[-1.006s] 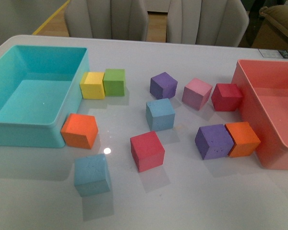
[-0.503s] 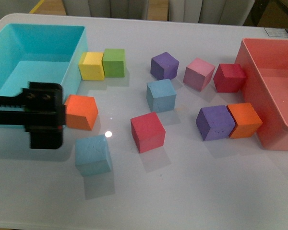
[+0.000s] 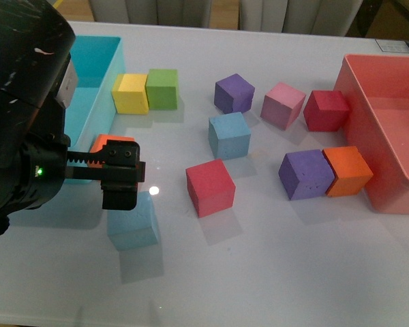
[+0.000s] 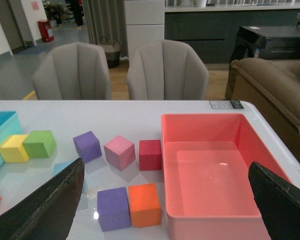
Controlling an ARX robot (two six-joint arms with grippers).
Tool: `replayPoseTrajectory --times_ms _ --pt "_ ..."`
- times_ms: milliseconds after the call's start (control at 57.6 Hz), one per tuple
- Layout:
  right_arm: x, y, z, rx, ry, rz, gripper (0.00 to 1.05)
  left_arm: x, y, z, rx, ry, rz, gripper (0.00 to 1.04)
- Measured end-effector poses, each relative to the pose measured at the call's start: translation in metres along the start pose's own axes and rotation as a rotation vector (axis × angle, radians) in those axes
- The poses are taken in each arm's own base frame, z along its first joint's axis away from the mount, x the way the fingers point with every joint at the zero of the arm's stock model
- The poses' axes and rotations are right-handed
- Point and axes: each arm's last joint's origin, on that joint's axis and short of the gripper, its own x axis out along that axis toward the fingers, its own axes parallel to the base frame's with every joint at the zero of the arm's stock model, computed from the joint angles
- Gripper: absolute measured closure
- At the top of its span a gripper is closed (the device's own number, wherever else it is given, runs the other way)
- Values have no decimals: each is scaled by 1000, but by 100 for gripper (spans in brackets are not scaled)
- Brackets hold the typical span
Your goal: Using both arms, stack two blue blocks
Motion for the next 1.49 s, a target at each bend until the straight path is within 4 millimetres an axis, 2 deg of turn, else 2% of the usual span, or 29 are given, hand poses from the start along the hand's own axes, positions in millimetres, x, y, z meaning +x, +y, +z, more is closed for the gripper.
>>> replayPoseTrajectory --times_ms 468,833,1024,1492 --pt "0 0 0 0 0 0 9 37 -25 4 -69 96 18 9" --pt "0 0 0 0 0 0 9 54 -43 -1 -63 143 18 9" --pt "0 0 0 0 0 0 9 66 -46 -10 -53 181 22 9" --pt "0 0 0 0 0 0 9 87 -49 -17 -64 228 34 9"
